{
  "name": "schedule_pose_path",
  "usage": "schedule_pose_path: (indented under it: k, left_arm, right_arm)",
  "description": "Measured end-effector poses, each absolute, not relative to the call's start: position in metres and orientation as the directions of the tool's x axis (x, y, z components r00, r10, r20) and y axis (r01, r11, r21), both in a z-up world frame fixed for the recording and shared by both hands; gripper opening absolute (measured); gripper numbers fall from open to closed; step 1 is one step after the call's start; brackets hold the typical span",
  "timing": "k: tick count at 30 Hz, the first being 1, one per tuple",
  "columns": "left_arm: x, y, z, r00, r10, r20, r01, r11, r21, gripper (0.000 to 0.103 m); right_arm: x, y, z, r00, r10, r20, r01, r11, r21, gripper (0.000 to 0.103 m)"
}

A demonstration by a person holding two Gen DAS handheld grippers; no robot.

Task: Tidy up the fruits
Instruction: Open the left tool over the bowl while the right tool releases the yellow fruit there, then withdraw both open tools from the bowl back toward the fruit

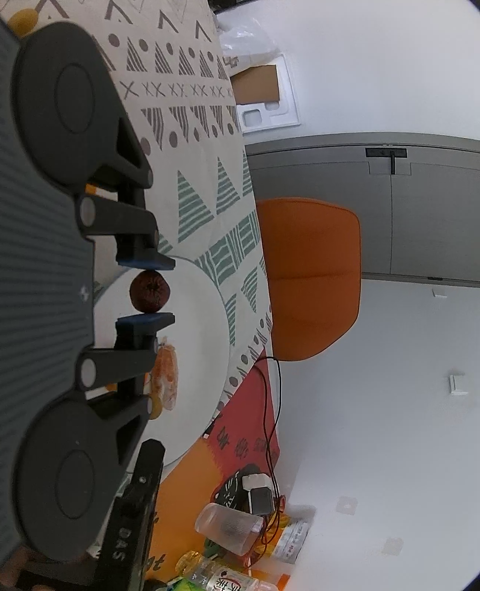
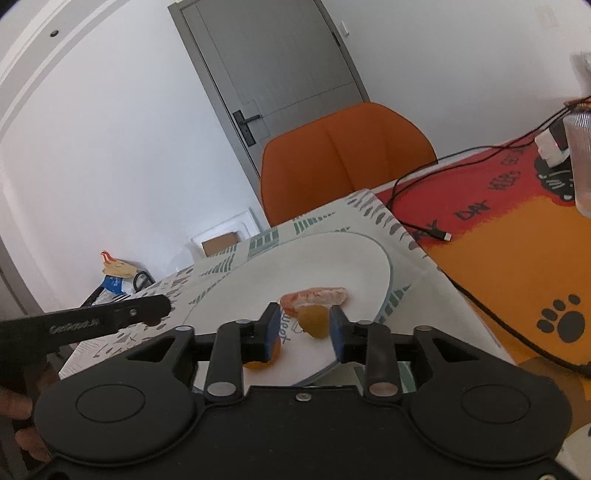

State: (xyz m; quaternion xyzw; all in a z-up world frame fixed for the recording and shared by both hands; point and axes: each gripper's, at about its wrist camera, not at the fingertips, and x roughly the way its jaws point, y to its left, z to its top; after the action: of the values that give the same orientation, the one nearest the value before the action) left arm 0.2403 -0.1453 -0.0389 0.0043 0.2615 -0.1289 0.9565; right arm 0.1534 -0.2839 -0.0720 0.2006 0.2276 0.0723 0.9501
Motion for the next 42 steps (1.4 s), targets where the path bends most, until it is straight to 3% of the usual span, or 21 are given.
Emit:
schedule_pose_path:
  k: [8, 10, 18, 30, 42]
  left_arm:
    - [0.237, -0.144, -0.029, 0.844, -0.228, -0.486, 0.229, 0.972, -0.059, 0.027]
    - [0.235, -0.140, -0.027, 0.844, -0.221, -0.489, 0.218, 0.974, -0.064, 0.032]
    - [0.216, -0.117, -0.013, 0.878, -0.126, -0.462, 0.118, 0.992, -0.045, 0.084]
    - [0.194, -0.078, 0.006, 0.906, -0.054, -0.420, 0.027, 0.997, -0.071, 0.096]
    - [0.171, -0.057, 0.010, 0.919, -0.055, -0.389, 0.014, 0.994, -0.109, 0.099]
  right_arm:
    - [0.153, -0.286, -0.071, 0.892, 0.221, -0.394, -0.038, 0.906, 0.422, 0.050]
    - [0.151, -0.286, -0.070, 0.895, 0.210, -0.393, -0.029, 0.908, 0.418, 0.056]
    - [0.146, -0.282, -0.062, 0.897, 0.196, -0.395, -0.019, 0.913, 0.408, 0.073]
    - [0.136, -0.270, -0.038, 0.914, 0.186, -0.361, -0.035, 0.923, 0.384, 0.102]
    - [0.126, -0.256, -0.023, 0.922, 0.187, -0.338, -0.055, 0.930, 0.364, 0.103]
